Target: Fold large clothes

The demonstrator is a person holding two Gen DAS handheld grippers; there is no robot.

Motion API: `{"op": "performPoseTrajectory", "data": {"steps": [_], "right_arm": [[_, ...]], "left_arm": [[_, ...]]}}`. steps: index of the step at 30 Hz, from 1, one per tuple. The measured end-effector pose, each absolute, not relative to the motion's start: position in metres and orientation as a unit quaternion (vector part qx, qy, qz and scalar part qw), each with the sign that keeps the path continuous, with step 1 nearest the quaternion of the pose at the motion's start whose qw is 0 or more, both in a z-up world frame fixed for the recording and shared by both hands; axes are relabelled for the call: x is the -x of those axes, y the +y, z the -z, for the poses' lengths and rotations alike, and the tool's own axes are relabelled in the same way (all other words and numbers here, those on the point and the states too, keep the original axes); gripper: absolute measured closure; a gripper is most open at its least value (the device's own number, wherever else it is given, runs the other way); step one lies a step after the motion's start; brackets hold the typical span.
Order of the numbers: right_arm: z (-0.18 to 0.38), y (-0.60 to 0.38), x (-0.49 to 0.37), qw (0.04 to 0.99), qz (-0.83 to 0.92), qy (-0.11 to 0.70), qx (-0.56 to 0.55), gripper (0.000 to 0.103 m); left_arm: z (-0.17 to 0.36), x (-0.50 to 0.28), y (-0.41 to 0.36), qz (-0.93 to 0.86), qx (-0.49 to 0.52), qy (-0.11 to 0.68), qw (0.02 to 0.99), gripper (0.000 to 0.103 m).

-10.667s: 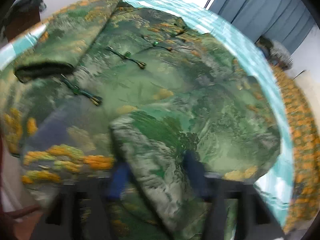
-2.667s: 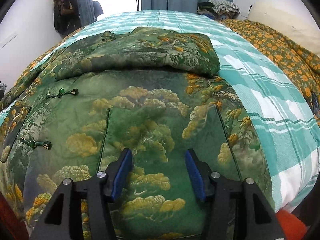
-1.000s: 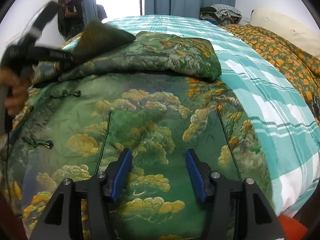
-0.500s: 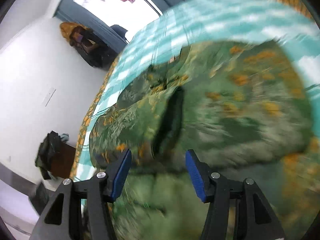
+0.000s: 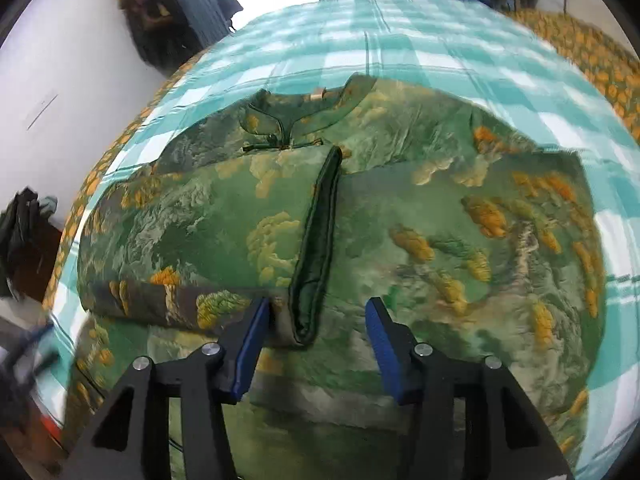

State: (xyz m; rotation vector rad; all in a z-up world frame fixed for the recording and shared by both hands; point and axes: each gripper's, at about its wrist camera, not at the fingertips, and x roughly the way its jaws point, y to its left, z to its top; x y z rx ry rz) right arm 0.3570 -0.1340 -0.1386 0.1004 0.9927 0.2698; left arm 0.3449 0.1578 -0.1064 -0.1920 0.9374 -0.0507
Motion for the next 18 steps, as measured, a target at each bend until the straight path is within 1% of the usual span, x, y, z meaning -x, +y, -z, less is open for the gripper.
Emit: {"op": "performPoseTrajectory", "data": {"steps": [2,5,6,8,10,11,12,15,18], "right_arm": [[0.116,-0.131,-0.344,0.895,-0.14,0.421,-0.037,0.052],[0.1,-0.109,-0.345,0.896,-0.199,0.396,-0.025,0.052],[0.103,-0.1,-0.35,0.892,-0.21,0.401,-0.018,0.052],[0.122,-0.09,-0.365,0.88,-0.208,0.427,-0.02,0.052],[0.161,-0.083,-0.381,0.855,-0.196,0.479,-0.022,0.052],[0.173,-0.087,-0.384,0.848,-0.191,0.494,-0.024,0.054],[0.186,-0.089,-0.387,0.845,-0.186,0.501,-0.031,0.055],[0.192,-0.093,-0.383,0.851,-0.185,0.488,-0.046,0.055],[0.19,-0.095,-0.38,0.853,-0.185,0.485,-0.048,0.055]], "left_arm": [[0.108,-0.363,0.16,0.031,0.092,0.456,0.885,0.016],[0.125,-0.39,0.155,0.031,0.069,0.46,0.885,0.016],[0.132,-0.397,0.155,0.028,0.066,0.462,0.884,0.018],[0.156,-0.409,0.156,0.015,0.067,0.474,0.878,0.024],[0.181,-0.412,0.159,0.01,0.073,0.494,0.866,0.024],[0.195,-0.412,0.16,0.013,0.075,0.5,0.863,0.024],[0.201,-0.41,0.159,0.014,0.073,0.499,0.863,0.024],[0.199,-0.409,0.154,0.007,0.06,0.498,0.865,0.024],[0.18,-0.411,0.154,0.009,0.066,0.513,0.856,0.023]]}}
